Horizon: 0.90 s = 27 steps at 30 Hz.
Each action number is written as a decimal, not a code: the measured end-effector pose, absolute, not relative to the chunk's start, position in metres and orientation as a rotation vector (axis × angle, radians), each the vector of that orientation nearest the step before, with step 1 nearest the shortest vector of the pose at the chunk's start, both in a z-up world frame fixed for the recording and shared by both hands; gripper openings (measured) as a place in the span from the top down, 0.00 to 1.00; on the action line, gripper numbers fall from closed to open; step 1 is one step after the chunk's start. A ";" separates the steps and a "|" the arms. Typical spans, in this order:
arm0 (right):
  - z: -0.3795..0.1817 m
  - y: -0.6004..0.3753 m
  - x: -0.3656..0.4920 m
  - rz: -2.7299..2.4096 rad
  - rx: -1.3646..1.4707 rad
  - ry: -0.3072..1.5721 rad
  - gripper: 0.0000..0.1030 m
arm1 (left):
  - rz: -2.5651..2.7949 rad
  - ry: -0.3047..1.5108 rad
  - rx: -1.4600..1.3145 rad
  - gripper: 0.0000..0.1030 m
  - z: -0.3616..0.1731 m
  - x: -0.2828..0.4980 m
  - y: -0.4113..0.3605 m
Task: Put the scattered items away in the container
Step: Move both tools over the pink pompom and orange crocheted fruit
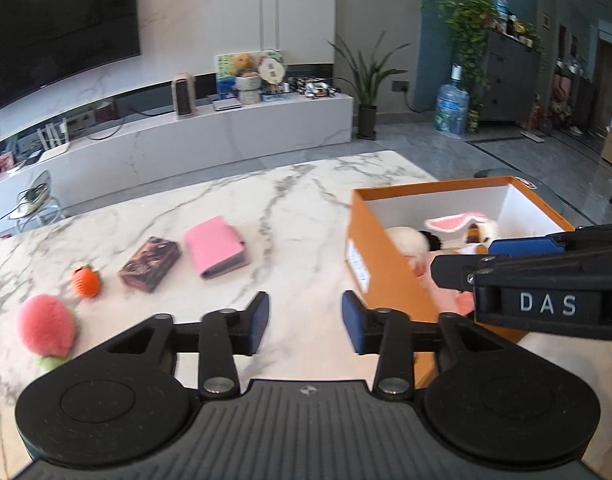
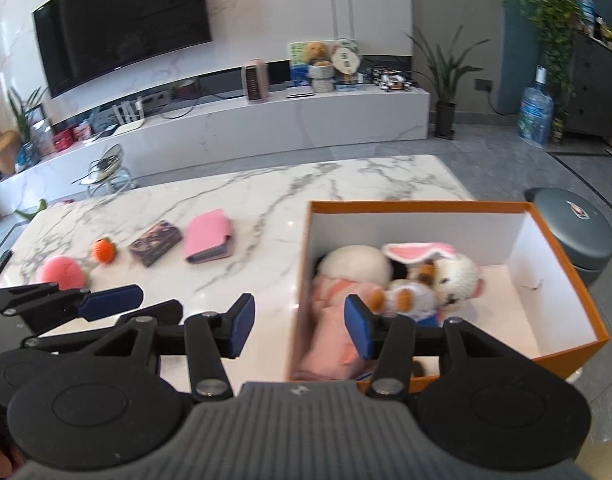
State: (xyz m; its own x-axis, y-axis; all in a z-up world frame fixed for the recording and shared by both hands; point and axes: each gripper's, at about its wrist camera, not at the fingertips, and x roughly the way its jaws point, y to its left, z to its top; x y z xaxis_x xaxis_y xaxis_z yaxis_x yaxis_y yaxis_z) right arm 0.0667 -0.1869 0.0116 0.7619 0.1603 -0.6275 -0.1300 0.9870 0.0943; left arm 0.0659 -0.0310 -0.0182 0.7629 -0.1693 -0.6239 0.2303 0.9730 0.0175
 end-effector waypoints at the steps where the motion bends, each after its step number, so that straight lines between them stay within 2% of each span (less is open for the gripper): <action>1: 0.011 -0.181 0.066 0.165 0.043 0.687 0.47 | -0.206 0.667 0.097 0.50 -0.019 0.065 -0.026; 9: 0.002 -0.132 0.067 0.233 0.005 0.713 0.42 | -0.143 0.693 0.081 0.38 -0.032 0.060 0.014; 19: -0.024 -0.079 0.084 0.282 -0.043 0.764 0.34 | -0.030 0.754 0.043 0.36 -0.059 0.069 0.067; 22: -0.032 -0.064 0.093 0.294 -0.064 0.780 0.33 | 0.014 0.770 0.052 0.32 -0.065 0.075 0.081; 27: -0.045 -0.036 0.110 0.328 -0.100 0.803 0.33 | 0.077 0.811 0.043 0.31 -0.077 0.087 0.105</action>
State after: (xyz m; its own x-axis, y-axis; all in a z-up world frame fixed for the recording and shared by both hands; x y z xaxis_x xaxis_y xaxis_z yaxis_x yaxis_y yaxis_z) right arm 0.1104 -0.0364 -0.0448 0.6471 0.2502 -0.7202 -0.3256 0.9448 0.0356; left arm 0.0865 0.1048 -0.0772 0.6864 0.0855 -0.7222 -0.0528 0.9963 0.0677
